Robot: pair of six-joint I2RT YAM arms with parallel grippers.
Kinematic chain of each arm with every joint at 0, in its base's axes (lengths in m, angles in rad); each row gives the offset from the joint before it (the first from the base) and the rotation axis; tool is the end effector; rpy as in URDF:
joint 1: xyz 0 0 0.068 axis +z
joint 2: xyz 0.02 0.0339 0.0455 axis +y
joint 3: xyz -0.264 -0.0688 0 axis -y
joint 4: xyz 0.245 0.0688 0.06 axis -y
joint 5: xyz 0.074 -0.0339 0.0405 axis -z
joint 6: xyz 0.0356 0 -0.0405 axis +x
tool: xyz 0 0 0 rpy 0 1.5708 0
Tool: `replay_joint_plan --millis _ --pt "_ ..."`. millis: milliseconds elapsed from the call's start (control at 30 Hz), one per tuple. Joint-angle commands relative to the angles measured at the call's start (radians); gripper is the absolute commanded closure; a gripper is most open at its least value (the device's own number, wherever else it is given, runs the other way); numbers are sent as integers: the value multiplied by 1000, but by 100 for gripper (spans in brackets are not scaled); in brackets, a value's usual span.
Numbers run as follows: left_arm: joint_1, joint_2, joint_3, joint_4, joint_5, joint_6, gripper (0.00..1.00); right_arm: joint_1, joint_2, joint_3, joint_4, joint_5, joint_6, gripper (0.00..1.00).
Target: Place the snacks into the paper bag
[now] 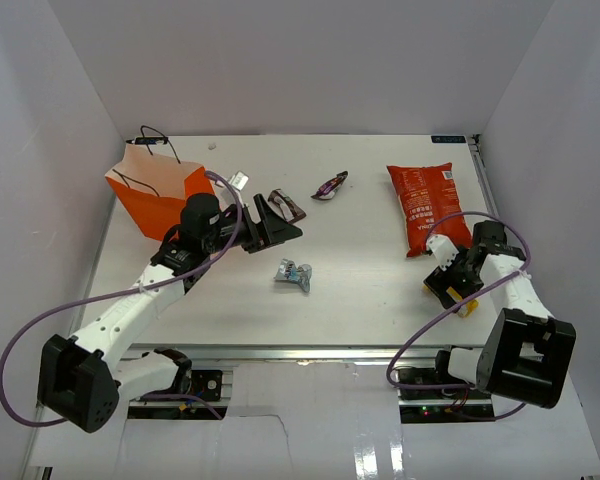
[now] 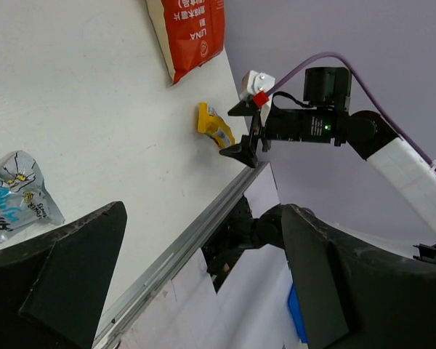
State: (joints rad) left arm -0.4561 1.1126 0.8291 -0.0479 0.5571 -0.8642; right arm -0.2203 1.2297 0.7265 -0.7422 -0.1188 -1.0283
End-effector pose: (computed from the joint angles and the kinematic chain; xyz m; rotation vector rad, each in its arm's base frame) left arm 0.2195 -0.1287 0.3054 -0.0059 2.1164 -1.3757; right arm 0.2061 -0.0418 0.1931 -1.1282 2.5692 -0.1338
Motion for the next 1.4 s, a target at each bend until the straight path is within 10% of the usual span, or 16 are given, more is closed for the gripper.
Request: replay_joint_plan --millis 0,700,1367 --pt "-36 33 -7 100 -51 -25 2 -10 40 -58 95 -61 -102 3" --pt "-243 312 63 192 -161 -239 2 -44 30 -47 83 -360 -154 65" --pt "-375 865 548 187 -79 -329 4 182 -6 168 64 -670 209 69"
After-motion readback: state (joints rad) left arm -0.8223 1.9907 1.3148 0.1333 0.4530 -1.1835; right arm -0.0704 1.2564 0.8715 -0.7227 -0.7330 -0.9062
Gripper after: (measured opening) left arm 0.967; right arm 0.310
